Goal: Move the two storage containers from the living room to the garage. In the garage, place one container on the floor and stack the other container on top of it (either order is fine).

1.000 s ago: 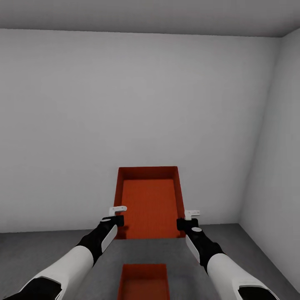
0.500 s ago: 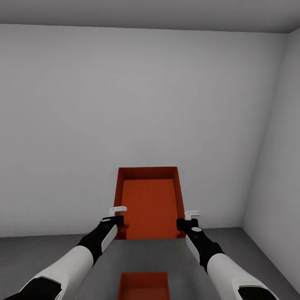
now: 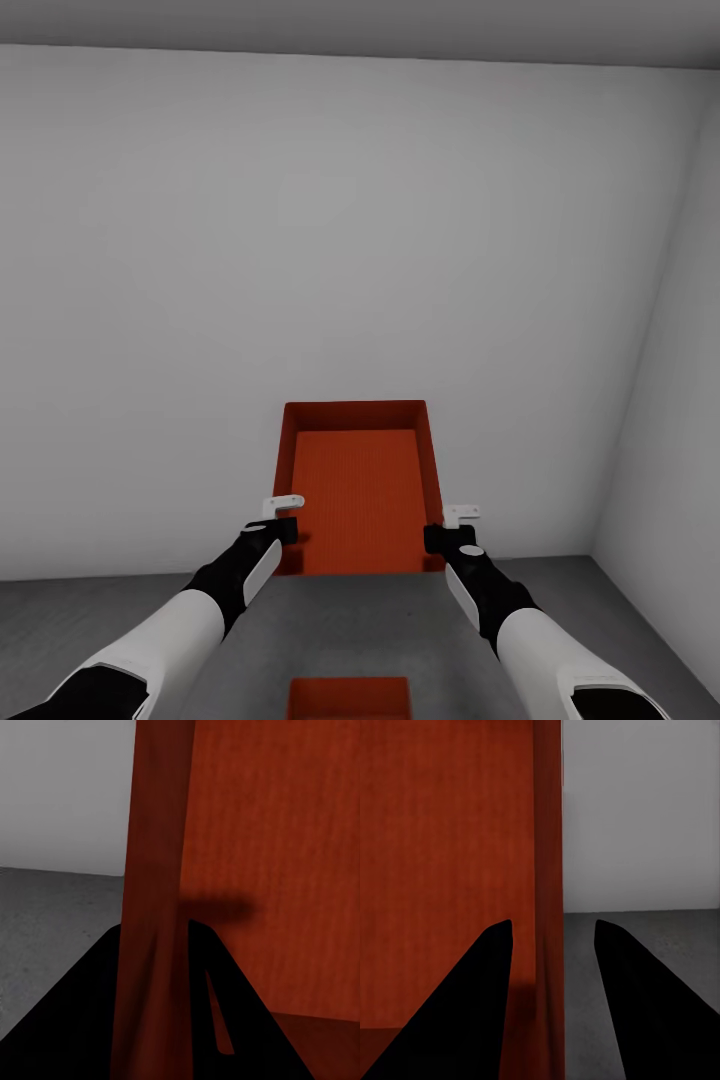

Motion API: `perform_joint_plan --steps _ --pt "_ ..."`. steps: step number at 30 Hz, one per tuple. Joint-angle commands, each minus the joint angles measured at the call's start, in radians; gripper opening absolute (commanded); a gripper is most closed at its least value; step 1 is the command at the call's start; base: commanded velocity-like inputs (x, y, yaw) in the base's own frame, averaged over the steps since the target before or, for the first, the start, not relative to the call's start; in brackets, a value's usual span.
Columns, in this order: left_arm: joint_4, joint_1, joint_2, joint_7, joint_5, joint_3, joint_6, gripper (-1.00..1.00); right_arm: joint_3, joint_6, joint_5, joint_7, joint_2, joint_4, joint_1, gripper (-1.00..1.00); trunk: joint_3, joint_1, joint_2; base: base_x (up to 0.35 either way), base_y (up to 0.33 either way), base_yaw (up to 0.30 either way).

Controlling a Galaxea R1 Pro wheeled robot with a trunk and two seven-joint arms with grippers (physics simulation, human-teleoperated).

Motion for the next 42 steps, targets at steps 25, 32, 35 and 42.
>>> perform_joint_plan --steps 25,32,35,42 --pt "-0.006 0.0 0.002 0.015 -0.027 0.004 -0.078 -1.0 -0.035 0.006 0.013 -0.028 0.001 0.0 0.0 -1.0 0.0 0.001 -0.001 0.041 0.048 0.0" --pt "-0.006 0.0 0.002 0.015 -0.027 0.004 -0.078 -1.0 -0.035 0.005 0.013 -0.027 0.0 0.0 0.0 -1.0 0.0 0.001 -0.001 0.0 0.0 0.0" --pt "-0.006 0.0 0.002 0.014 -0.027 0.004 -0.078 -1.0 -0.035 0.006 0.013 -0.028 0.001 0.0 0.0 -1.0 0.0 0.001 -0.001 0.0 0.0 0.0" --pt "-0.006 0.0 0.002 0.015 -0.027 0.004 -0.078 -1.0 -0.037 0.008 0.013 -0.028 0.001 0.0 0.0 -1.0 -0.005 0.001 -0.001 0.0 0.0 0.0"
